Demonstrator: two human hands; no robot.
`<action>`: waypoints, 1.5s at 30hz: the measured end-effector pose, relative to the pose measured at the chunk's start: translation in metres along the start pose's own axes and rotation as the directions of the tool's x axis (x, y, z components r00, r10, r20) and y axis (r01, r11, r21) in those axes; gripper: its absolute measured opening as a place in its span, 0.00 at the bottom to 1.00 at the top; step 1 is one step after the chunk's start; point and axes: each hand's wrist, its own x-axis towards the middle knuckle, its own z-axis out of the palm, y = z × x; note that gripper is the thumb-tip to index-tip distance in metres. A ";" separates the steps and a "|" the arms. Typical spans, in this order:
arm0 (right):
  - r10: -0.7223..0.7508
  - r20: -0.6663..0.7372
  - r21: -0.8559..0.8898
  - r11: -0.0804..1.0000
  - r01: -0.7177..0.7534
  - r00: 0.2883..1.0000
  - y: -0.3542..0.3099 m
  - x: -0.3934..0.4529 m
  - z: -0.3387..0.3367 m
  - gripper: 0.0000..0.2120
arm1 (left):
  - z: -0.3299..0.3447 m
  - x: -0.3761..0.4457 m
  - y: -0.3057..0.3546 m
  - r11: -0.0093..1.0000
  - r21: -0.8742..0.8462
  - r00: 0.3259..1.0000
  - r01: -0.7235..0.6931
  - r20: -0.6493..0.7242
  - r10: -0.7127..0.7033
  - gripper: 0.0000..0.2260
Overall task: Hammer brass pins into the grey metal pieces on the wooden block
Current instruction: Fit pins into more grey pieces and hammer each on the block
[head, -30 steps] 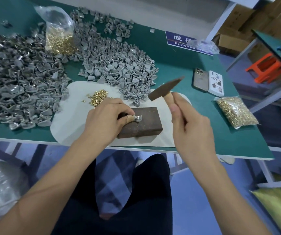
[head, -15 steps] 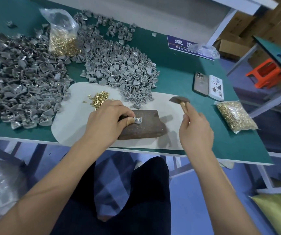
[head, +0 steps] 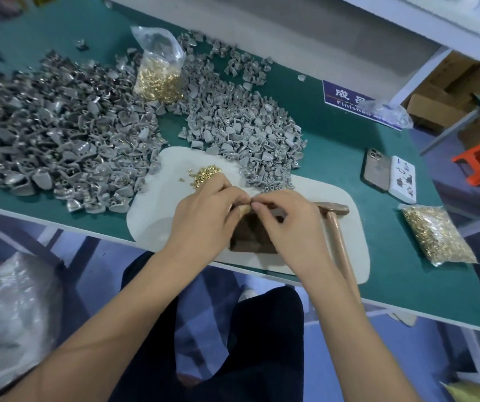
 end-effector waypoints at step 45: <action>0.164 0.115 -0.126 0.981 -0.150 0.980 -0.040 0.129 0.073 0.06 | -0.090 -0.006 -0.100 0.987 0.017 0.984 0.159 -0.085 -0.157 0.09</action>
